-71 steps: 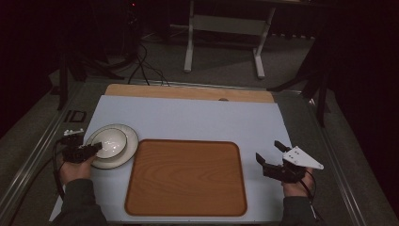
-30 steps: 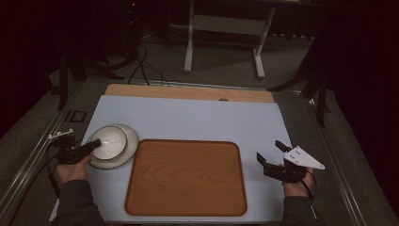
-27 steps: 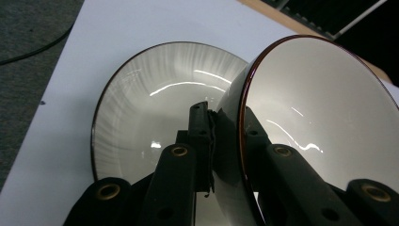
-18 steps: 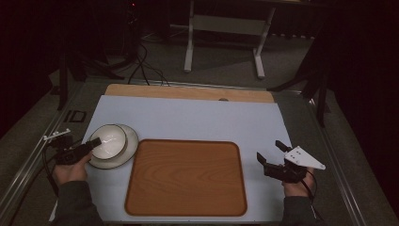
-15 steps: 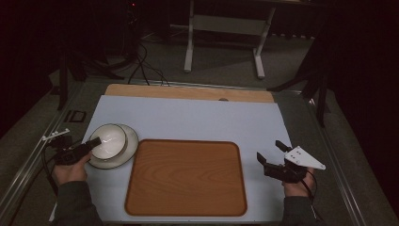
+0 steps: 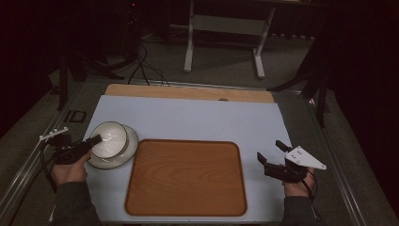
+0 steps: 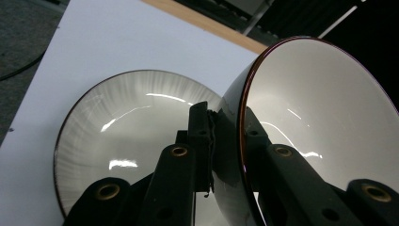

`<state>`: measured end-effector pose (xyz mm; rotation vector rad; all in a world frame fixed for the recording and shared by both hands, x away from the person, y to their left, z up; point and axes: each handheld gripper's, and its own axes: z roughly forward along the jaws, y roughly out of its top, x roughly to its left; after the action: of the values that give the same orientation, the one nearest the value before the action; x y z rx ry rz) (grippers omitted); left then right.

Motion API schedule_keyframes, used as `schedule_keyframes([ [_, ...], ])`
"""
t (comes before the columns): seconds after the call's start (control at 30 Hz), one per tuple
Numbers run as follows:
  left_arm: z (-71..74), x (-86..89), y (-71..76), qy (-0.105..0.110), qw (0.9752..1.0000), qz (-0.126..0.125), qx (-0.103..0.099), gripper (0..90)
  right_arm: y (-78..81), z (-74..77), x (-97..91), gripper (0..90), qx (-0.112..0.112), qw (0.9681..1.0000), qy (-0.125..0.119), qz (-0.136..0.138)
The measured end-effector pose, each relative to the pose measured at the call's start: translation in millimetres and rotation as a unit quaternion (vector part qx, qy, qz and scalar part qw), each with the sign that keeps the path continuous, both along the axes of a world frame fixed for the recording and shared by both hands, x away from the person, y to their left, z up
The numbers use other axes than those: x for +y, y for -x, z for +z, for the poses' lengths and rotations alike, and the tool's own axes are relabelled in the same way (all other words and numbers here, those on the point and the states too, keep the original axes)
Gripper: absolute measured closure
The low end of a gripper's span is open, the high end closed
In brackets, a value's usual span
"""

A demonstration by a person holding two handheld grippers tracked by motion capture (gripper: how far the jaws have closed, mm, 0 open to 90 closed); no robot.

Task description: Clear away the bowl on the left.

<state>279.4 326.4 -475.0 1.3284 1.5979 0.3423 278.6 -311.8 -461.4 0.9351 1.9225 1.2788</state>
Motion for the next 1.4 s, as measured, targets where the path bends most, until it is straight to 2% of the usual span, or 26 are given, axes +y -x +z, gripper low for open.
schedule_keyframes([
  [0.4, 11.1, -10.6, 1.6, -0.006, 0.9997, -0.019, -0.013, 80.9, -0.1, 0.1, -0.1, 16.6, -0.001, 1.0000, -0.001, 0.000],
  [0.77, 16.1, -25.7, -1.3, -0.023, 0.9989, -0.039, -0.011, 80.9, 0.2, 0.4, -0.5, 16.6, -0.002, 1.0000, -0.002, 0.000],
  [1.1, 19.9, -39.2, -1.9, -0.013, 0.9978, -0.062, -0.021, 80.8, 0.3, 0.5, -0.4, 16.6, -0.002, 1.0000, -0.002, 0.001],
  [1.37, 23.3, -49.4, -2.2, -0.017, 0.9966, -0.076, -0.026, 80.8, 0.4, 0.6, -0.5, 16.6, -0.003, 1.0000, -0.002, 0.001],
  [1.4, 24.8, -53.7, -2.2, -0.017, 0.9959, -0.084, -0.028, 80.8, 0.4, 0.6, -0.5, 16.6, -0.003, 1.0000, -0.002, 0.001],
])
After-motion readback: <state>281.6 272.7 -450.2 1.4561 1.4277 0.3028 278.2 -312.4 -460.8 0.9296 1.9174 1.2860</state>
